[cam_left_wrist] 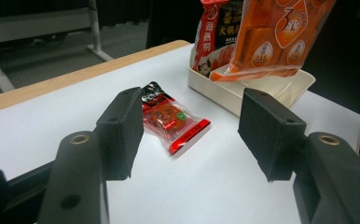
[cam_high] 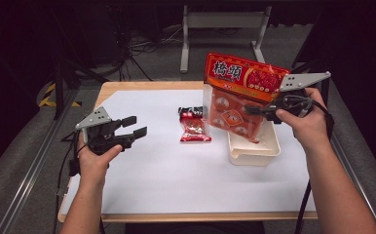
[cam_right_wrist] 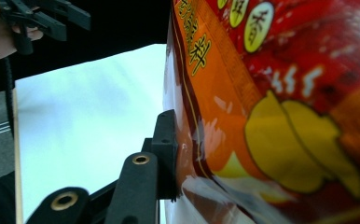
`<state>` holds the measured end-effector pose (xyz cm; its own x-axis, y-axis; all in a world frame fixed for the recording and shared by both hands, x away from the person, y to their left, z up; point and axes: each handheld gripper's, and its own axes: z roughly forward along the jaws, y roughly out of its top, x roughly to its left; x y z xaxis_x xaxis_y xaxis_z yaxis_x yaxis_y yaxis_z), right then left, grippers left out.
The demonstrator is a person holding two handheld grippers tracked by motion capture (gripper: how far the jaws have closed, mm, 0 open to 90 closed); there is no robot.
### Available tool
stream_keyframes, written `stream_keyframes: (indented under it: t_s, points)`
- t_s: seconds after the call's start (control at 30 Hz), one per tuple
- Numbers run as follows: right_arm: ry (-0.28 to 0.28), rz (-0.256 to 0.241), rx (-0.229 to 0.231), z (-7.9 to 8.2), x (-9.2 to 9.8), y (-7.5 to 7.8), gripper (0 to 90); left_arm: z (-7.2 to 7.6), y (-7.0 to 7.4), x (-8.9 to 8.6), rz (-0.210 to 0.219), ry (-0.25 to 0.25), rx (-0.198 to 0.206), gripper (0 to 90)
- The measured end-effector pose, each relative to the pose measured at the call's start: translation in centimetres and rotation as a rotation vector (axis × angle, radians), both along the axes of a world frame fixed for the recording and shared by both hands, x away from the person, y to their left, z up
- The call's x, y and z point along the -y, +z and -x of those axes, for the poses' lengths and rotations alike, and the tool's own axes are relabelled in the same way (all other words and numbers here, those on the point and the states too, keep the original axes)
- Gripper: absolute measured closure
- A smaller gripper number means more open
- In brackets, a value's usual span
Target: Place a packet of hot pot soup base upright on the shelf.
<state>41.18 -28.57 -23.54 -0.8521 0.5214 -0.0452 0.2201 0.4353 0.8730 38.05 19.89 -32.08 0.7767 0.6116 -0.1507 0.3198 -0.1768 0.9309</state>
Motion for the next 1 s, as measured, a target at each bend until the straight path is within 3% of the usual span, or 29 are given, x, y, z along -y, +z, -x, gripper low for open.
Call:
stream_keyframes:
  t_s: [0.6, 0.8, 1.0]
  points:
    - [-0.087, 0.006, 0.028, -0.6, 2.1, -0.1, 70.4, -0.2, -0.3, -0.3, -0.011, 0.007, -0.007, 40.7]
    - [-0.144, 0.019, 0.044, -0.8, 3.0, -0.4, 70.3, -0.2, -0.3, -0.3, -0.003, 0.006, -0.012, 40.7]
    - [-0.151, 0.006, 0.064, -0.9, 3.8, -1.0, 70.3, -0.3, -0.3, -0.4, 0.000, -0.003, -0.011, 40.7]
